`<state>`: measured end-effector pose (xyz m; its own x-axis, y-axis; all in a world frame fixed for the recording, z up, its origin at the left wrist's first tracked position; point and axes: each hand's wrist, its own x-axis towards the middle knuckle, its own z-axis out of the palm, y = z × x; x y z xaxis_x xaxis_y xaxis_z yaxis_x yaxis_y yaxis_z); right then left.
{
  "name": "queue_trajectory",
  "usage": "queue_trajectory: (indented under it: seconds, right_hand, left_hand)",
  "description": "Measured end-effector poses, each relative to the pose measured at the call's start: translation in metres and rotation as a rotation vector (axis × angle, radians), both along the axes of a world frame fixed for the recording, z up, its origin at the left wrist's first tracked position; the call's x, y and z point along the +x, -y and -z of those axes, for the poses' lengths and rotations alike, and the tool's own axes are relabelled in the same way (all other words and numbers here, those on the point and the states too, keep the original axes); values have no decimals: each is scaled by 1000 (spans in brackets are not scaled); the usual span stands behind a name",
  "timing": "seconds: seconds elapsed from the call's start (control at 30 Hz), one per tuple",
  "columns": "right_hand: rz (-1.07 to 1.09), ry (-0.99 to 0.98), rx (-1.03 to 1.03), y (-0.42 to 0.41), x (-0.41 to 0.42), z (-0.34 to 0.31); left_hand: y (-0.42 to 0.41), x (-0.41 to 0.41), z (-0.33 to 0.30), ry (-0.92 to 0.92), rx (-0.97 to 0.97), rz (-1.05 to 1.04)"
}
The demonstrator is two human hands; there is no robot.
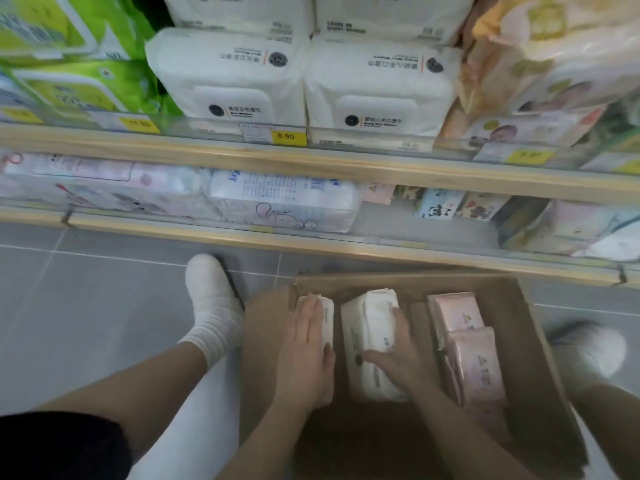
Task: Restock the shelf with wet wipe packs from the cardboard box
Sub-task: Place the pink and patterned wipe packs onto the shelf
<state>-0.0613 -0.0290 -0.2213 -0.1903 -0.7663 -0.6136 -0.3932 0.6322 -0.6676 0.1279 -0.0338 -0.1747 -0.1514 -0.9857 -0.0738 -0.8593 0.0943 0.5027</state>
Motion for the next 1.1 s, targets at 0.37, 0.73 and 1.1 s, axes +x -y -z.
queue_trajectory:
  seconds: [0.37, 0.73, 1.1]
  right_hand:
    - [106, 161, 38, -26, -91, -47]
    - [82, 534, -20, -19, -86, -92]
    - [-931, -518, -275, 43, -90, -156]
  left_hand:
    - [2, -66, 20, -26, 361, -223]
    - [15, -87, -29, -1010, 1077, -158]
    - [46, -67, -57, -248, 680, 396]
